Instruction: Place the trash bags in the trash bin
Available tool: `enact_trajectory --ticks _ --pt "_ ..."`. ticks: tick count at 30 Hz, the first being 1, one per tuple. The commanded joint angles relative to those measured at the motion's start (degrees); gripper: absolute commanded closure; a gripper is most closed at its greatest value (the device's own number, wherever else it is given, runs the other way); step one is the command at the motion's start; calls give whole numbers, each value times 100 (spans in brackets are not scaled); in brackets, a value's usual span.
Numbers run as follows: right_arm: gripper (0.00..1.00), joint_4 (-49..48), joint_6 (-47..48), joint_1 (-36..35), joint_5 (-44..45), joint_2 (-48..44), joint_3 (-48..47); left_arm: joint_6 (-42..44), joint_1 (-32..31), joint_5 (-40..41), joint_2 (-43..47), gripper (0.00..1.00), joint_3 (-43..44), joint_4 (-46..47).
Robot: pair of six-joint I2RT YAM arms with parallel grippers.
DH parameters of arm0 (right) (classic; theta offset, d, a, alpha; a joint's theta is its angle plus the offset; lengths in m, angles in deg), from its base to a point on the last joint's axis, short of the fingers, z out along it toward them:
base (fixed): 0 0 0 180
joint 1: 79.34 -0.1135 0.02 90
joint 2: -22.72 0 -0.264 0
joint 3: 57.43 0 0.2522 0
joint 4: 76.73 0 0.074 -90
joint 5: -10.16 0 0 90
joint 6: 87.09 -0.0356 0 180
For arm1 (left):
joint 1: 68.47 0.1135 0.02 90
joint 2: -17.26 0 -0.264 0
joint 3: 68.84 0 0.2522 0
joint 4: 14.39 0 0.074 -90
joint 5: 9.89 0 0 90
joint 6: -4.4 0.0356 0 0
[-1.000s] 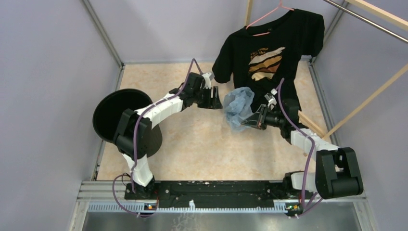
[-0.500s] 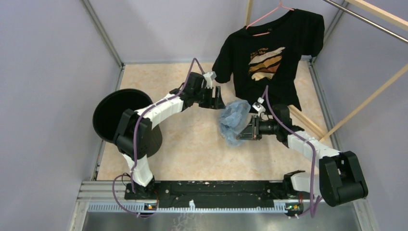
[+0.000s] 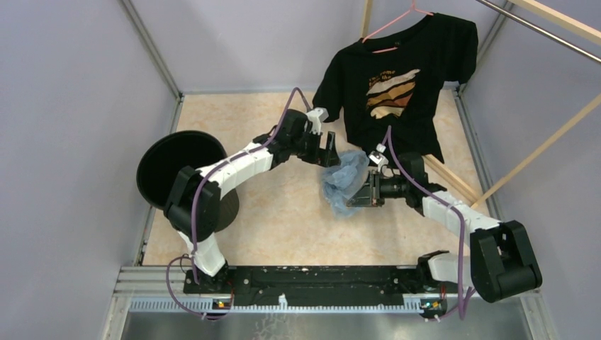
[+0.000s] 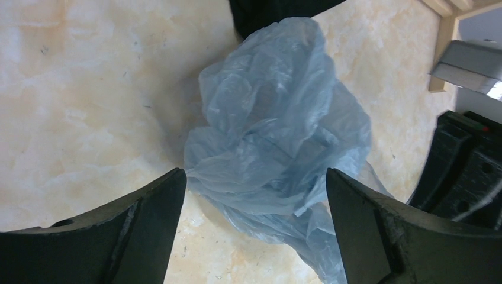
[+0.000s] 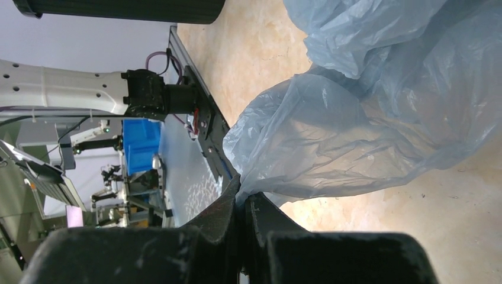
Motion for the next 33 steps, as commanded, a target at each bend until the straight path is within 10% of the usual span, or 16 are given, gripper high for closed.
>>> enact_trajectory --ticks 1,33 --pt "100 -93 166 -32 -40 -37 -241 258 -131 235 598 2 -150 573" --pt "100 70 74 -410 242 -58 -294 460 -356 -160 -835 42 893 -119"
